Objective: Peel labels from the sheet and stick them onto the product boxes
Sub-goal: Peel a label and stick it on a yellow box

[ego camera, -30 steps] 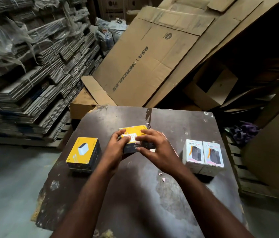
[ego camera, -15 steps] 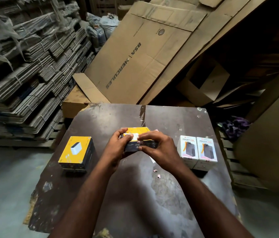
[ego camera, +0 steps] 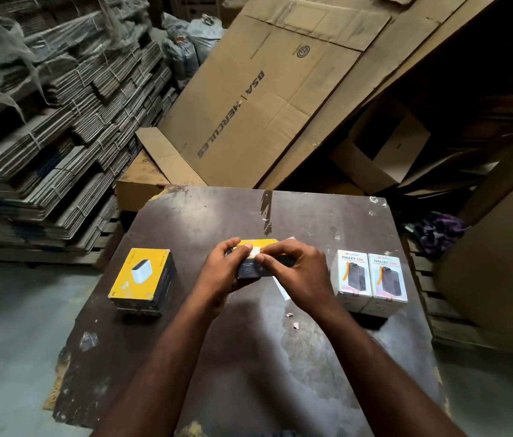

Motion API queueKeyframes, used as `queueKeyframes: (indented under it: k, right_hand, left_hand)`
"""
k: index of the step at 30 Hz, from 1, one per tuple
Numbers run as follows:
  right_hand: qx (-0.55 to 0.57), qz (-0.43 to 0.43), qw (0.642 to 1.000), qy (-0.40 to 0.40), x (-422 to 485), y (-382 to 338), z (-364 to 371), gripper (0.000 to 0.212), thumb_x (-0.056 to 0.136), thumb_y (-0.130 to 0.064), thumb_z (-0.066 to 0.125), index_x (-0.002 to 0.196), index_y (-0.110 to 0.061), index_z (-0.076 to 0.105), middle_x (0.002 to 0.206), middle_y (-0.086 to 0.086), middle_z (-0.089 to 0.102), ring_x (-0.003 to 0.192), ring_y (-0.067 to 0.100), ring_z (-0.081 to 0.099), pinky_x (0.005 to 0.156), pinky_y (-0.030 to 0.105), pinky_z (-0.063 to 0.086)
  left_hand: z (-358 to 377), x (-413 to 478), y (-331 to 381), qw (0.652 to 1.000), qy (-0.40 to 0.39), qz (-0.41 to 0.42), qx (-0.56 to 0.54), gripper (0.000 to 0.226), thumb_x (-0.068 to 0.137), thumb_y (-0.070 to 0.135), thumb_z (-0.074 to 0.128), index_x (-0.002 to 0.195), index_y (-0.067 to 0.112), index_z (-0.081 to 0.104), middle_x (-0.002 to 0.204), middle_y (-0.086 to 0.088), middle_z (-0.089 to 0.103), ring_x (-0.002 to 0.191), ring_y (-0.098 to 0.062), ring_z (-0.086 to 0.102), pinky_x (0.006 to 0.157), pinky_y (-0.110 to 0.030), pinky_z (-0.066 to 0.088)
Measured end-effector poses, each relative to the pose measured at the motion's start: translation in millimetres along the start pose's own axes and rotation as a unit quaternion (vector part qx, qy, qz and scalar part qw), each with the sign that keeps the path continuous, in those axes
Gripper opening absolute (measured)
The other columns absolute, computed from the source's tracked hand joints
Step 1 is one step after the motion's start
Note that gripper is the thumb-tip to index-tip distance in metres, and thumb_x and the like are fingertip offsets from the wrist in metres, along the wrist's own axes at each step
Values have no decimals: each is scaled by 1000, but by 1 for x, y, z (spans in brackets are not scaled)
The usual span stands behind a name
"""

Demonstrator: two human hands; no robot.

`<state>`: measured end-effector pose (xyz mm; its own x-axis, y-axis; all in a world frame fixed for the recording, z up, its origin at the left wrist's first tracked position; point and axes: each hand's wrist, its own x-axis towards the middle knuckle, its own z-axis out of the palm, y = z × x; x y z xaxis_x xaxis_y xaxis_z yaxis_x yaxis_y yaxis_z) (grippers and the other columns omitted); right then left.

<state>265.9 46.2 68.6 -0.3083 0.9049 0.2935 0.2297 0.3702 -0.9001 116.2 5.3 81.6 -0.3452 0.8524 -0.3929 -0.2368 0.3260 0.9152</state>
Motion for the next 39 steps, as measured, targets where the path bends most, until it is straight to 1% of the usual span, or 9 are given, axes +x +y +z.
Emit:
queueKeyframes:
  k: [5, 8, 10, 12, 17, 25, 29, 33, 39]
  right_hand:
    - [13, 29, 999, 16, 2, 5, -1, 17, 94, -21, 68, 86, -12, 79, 72, -10, 70, 67, -1, 63, 62, 10, 42]
    - [31, 34, 999, -12, 2, 3, -5, 12, 89, -24, 74, 95, -14, 77, 85, -9, 73, 79, 2, 69, 69, 12, 50]
    - [-13, 12, 999, -30, -1, 3, -5, 20, 81, -25, 82, 99, -17, 75, 92, -7, 74, 86, 4, 70, 73, 12, 52]
    - [-33, -2, 999, -18, -3, 4, -4, 20, 79, -23, 84, 95, -16, 74, 92, -5, 74, 86, 5, 70, 73, 13, 54]
    - [26, -6, 999, 19, -4, 5, 2, 7, 81, -13, 81, 88, -13, 79, 84, -4, 76, 79, 2, 72, 74, 14, 53]
    - [74, 57, 996, -8, -3, 3, -2, 11, 90, -20, 73, 95, -12, 77, 89, -2, 75, 82, 7, 70, 70, 14, 50]
    - [-3, 2, 999, -36, -11, 1, -1, 16, 83, -21, 81, 96, -14, 76, 95, -4, 74, 88, 5, 70, 75, 11, 51]
    - [-47, -66, 997, 16, -13, 4, 2, 11, 82, -15, 80, 92, -13, 76, 93, -2, 73, 88, 6, 68, 76, 12, 51]
    - [-58, -73, 994, 51, -17, 4, 8, 6, 85, -14, 77, 90, -14, 74, 89, -3, 72, 85, 5, 66, 73, 8, 48]
  left_hand:
    - [3, 3, -3, 1000, 4, -9, -7, 42, 97, 22, 60, 137, 10, 49, 127, -17, 57, 104, -26, 66, 62, -28, 60]
    - [1, 4, -4, 1000, 2, -11, -8, 43, 98, 23, 60, 137, 10, 49, 126, -17, 57, 105, -27, 66, 66, -30, 60]
    - [0, 4, -5, 1000, 0, -9, -8, 43, 98, 24, 60, 137, 11, 49, 126, -17, 57, 105, -28, 67, 66, -30, 60]
    - [1, 4, -5, 1000, 3, -6, -5, 44, 98, 24, 60, 138, 11, 49, 126, -16, 56, 103, -26, 66, 65, -29, 60]
    - [0, 2, -6, 1000, 13, 1, -12, 45, 97, 26, 61, 137, 12, 49, 127, -16, 57, 99, -23, 67, 66, -30, 60]
    - [-4, -2, -10, 1000, 13, -1, -18, 43, 97, 25, 60, 137, 12, 49, 123, -15, 60, 97, -22, 68, 62, -28, 60]
    - [-5, -1, -12, 1000, 12, -6, -21, 44, 97, 26, 61, 137, 12, 49, 123, -16, 59, 99, -25, 68, 67, -31, 61]
    - [-3, -1, -14, 1000, 14, -9, -19, 42, 97, 28, 61, 134, 12, 50, 120, -16, 61, 97, -24, 69, 66, -32, 60]
    - [2, 0, -16, 999, 35, 2, -28, 39, 97, 21, 60, 133, 13, 50, 121, -15, 60, 95, -23, 68, 66, -32, 61]
